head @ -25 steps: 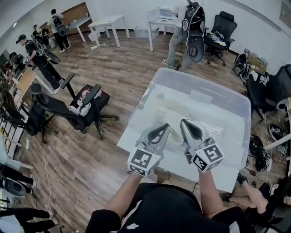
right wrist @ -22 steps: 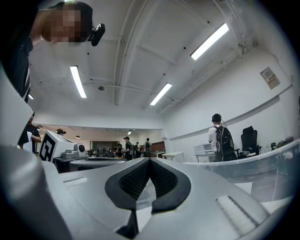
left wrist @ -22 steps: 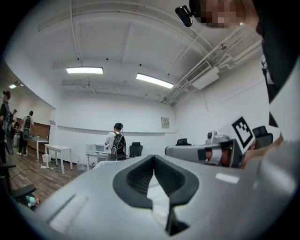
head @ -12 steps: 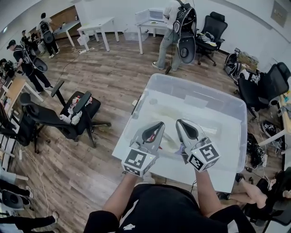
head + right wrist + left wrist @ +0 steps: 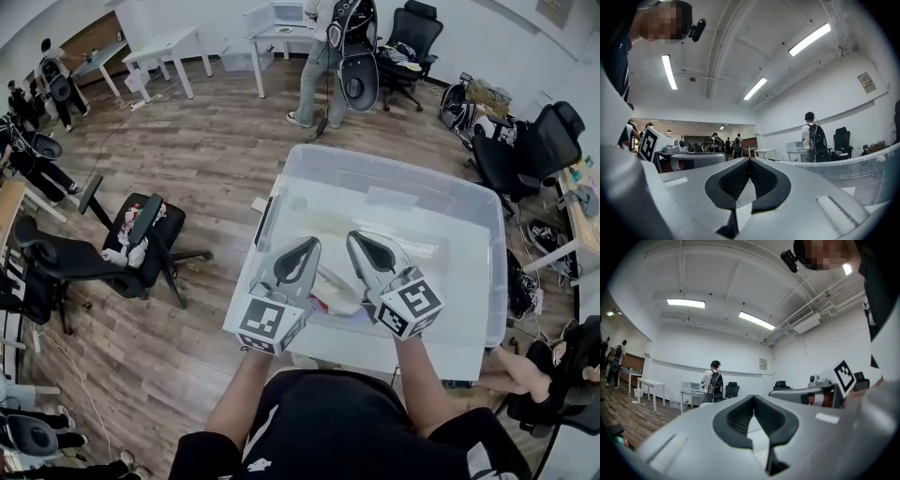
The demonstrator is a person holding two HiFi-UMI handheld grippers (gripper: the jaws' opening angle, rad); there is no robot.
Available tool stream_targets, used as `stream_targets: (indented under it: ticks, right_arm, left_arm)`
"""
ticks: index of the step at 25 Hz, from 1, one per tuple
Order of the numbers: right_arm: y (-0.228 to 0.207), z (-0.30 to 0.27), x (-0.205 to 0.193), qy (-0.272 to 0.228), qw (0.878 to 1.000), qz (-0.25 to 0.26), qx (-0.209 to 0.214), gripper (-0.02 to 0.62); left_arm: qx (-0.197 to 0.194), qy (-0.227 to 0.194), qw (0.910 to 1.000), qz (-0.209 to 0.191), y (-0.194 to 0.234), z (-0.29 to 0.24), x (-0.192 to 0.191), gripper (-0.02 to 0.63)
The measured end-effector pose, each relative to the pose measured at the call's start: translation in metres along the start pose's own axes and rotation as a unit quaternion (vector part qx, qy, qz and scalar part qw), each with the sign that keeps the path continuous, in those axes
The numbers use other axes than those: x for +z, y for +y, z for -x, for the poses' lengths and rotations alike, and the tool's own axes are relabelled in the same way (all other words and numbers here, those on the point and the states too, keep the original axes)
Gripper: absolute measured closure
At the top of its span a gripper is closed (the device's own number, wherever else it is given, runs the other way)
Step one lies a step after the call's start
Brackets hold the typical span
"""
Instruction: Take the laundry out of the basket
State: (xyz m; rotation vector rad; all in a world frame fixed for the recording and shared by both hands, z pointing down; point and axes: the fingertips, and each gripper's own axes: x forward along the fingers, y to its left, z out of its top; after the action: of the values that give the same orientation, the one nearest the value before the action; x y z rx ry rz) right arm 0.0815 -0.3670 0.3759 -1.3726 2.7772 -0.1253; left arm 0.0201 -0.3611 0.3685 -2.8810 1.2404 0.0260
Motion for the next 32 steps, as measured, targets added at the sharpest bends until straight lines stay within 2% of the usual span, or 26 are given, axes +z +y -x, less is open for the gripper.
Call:
stream_targets:
  ticks: [5,10,15,19,22,25,28,32]
  right_arm:
    - [-0.013,-0.016,-0.015,0.027,1.0,0.006,-0.012,0.6]
    - [-0.03,-0.031,-0.037,0.086,0.995,0.04,-0.017,0.6]
    - [-0.041,-0.045,-0.068,0.149,0.987,0.067,0.013,0.598]
    - [-0.046,-0.056,-0.096,0.197,0.975,0.097,0.043,0.561]
    - [-0.05,-0.064,-0.125,0.252,0.957,0.128,0.069,0.505]
    - [-0.051,-0.069,-0.169,0.315,0.929,0.162,0.106,0.439]
    - [-0.047,-0.065,-0.218,0.375,0.898,0.177,0.145,0.307]
    - [-0.036,-0.059,-0.266,0.43,0.867,0.169,0.186,0.11]
  left_arm:
    - [-0.008,-0.003,0.9999,-0.008,0.015,-0.011,0.002,0.598]
    - [-0.011,-0.004,0.9999,0.0,0.025,-0.018,0.005,0.598]
    - [-0.01,-0.016,0.9998,0.01,0.035,-0.023,0.007,0.598]
    - [-0.005,-0.018,0.9998,0.012,0.043,-0.023,0.005,0.598]
    - [0.001,-0.02,0.9997,0.014,0.05,-0.024,0.005,0.598]
    - [0.007,-0.02,0.9996,0.017,0.057,-0.023,0.003,0.598]
    - [0.013,-0.019,0.9995,0.022,0.063,-0.021,0.0,0.598]
    - [0.015,-0.022,0.9993,0.025,0.066,-0.022,0.002,0.598]
